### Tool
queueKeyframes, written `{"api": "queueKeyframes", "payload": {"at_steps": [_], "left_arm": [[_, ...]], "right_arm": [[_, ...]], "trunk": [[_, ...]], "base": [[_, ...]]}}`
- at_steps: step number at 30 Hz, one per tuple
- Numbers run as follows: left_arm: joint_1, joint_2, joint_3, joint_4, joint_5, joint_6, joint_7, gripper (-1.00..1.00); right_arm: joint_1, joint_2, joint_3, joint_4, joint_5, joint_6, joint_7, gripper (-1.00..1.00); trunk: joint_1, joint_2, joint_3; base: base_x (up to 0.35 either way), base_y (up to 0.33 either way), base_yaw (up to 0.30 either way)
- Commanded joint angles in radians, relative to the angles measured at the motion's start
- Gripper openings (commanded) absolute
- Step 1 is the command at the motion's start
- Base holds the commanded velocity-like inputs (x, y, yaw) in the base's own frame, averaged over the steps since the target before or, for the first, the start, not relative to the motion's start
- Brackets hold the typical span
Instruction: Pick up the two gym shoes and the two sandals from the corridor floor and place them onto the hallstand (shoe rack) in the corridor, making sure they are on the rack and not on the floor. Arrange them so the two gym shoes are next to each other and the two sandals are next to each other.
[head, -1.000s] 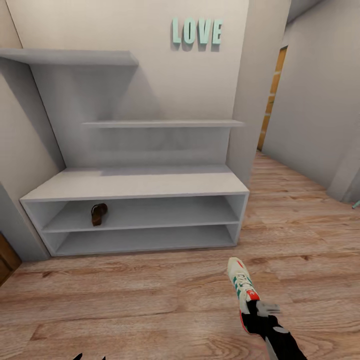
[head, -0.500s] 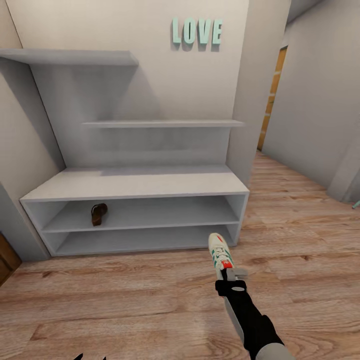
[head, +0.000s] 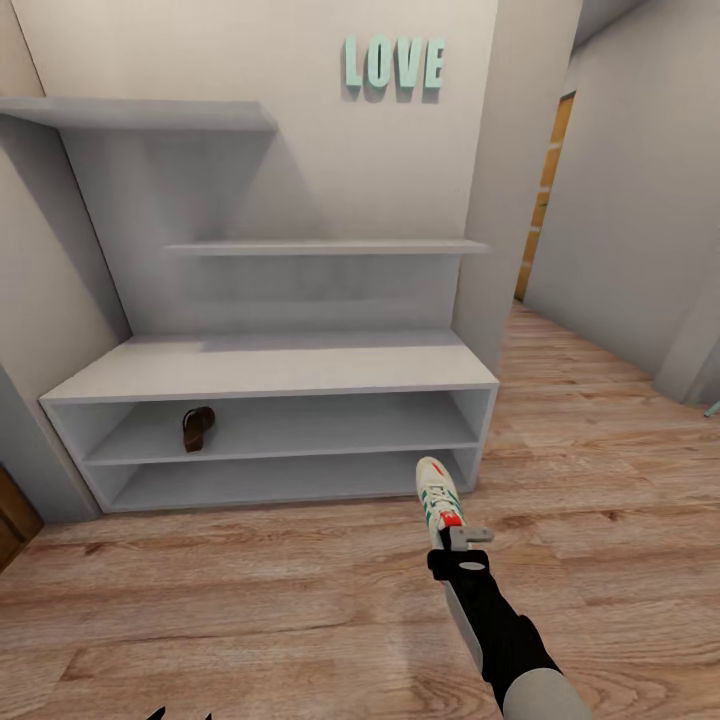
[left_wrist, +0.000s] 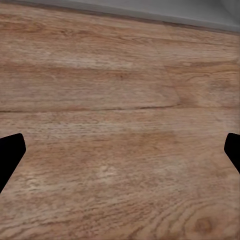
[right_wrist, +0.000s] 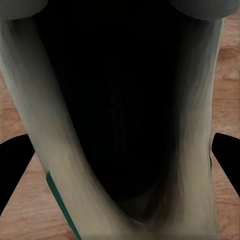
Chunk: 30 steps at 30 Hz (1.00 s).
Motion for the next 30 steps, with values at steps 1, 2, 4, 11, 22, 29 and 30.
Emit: {"api": "queueKeyframes", "payload": {"at_steps": [1,2,4,11,22,29,30], "left_arm": [[-0.001,0.000,0.002,0.001,0.008,0.002,-0.010,1.00],[-0.001,0.000,0.002,0.001,0.009,0.002,-0.010,1.00],[-0.001,-0.001,0.002,0.001,0.009,0.002,-0.010,1.00],[-0.001,-0.001,0.002,0.001,0.009,0.003,-0.010,1.00],[-0.001,-0.001,0.002,0.001,0.009,0.004,-0.010,1.00],[-0.001,-0.001,0.007,0.001,0.010,0.005,-0.010,1.00],[-0.001,-0.001,0.007,0.001,0.010,0.005,-0.010,1.00]], "right_arm": [[0.000,0.000,0.000,0.000,0.008,0.008,-0.001,-1.00],[0.000,0.000,0.000,0.000,0.008,0.008,-0.001,-1.00],[0.000,0.000,0.000,0.000,0.008,0.008,-0.001,-1.00],[0.000,0.001,0.001,-0.001,0.006,0.008,-0.001,-1.00],[0.000,0.001,-0.001,-0.001,0.006,0.007,-0.001,-1.00],[0.000,0.001,-0.002,-0.001,0.006,0.006,-0.001,-1.00],[0.000,0.001,-0.002,-0.001,0.007,0.006,-0.001,-1.00]], "trunk": [[0.000,0.000,-0.001],[0.000,0.000,-0.001],[0.000,0.000,-0.001],[0.000,0.000,-0.004],[0.000,0.000,-0.014],[0.000,0.000,-0.015],[0.000,0.000,-0.015]], "base": [[0.000,0.000,0.000],[0.013,0.000,0.000],[0.103,0.000,0.000],[0.300,0.000,0.028],[0.174,0.000,0.076],[0.031,0.000,0.008],[0.053,0.000,0.001]]}}
